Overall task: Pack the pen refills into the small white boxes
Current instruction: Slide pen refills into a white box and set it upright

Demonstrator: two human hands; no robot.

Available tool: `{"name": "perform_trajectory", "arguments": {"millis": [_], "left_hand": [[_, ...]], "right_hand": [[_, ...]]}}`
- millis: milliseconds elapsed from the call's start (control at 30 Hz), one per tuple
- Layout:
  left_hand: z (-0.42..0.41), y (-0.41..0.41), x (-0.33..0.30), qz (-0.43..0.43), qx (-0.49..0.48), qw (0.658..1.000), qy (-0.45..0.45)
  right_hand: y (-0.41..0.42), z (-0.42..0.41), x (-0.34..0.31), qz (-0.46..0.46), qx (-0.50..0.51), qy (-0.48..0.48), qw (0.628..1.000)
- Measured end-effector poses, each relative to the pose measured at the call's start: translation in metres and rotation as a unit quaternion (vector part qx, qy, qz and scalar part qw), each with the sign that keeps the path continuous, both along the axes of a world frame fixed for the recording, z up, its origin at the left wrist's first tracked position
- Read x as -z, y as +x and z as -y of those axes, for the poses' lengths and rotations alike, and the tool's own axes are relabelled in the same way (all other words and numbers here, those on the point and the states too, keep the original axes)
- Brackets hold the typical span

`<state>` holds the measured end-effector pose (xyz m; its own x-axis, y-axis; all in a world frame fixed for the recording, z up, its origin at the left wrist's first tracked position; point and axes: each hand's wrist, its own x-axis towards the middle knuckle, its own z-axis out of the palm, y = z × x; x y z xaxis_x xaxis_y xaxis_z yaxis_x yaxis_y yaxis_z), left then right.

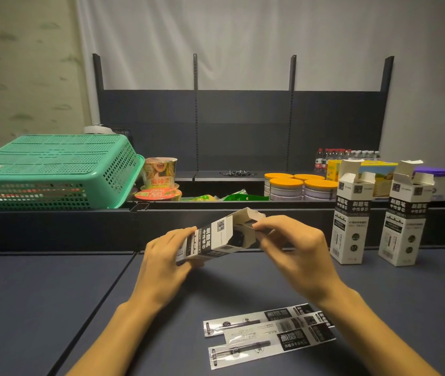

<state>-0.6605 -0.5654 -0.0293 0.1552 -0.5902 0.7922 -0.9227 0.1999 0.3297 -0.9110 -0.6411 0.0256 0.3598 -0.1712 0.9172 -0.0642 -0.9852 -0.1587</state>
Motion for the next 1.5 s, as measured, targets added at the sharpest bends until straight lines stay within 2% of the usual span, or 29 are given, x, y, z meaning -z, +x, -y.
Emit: {"name": "perform_trajectory", "arguments": {"millis": [167,333,567,667,1000,1100,1367,1433,1500], "left_hand": [[-0.001,-0.003,-0.001,0.012,0.002,1.0,0.005],[0.001,-0.002,0.0,0.021,0.008,1.0,0.013],[0.002,-0.001,0.002,0.033,0.006,0.999,0.012],[0.002,0.0,0.003,0.033,0.0,0.999,0.013],[0.0,-0.006,0.002,0.049,-0.003,0.998,0.027],[0.001,-0.005,0.002,0.045,-0.007,0.999,0.021],[0.0,-0.002,-0.001,0.006,-0.016,1.0,-0.01],[0.0,-0.001,0.0,0.0,-0.019,1.0,-0.014],[0.0,0.002,0.0,-0.008,-0.02,1.0,-0.015]], "right_hand": [[0.002,0.005,0.006,-0.042,0.041,-0.019,0.998],[0.003,0.007,0.01,-0.076,0.032,-0.002,0.997],[0.003,0.004,0.006,-0.038,0.07,-0.056,0.995],[0.002,0.003,0.006,-0.03,0.072,-0.051,0.996],[0.005,0.0,0.01,-0.157,0.043,-0.006,0.987],[0.005,0.001,0.01,-0.135,0.029,0.016,0.99],[0.002,0.004,0.003,-0.059,0.048,-0.014,0.997],[-0.001,0.003,-0.002,-0.05,0.036,0.017,0.998],[-0.008,0.005,-0.008,-0.082,0.021,0.112,0.99]]}}
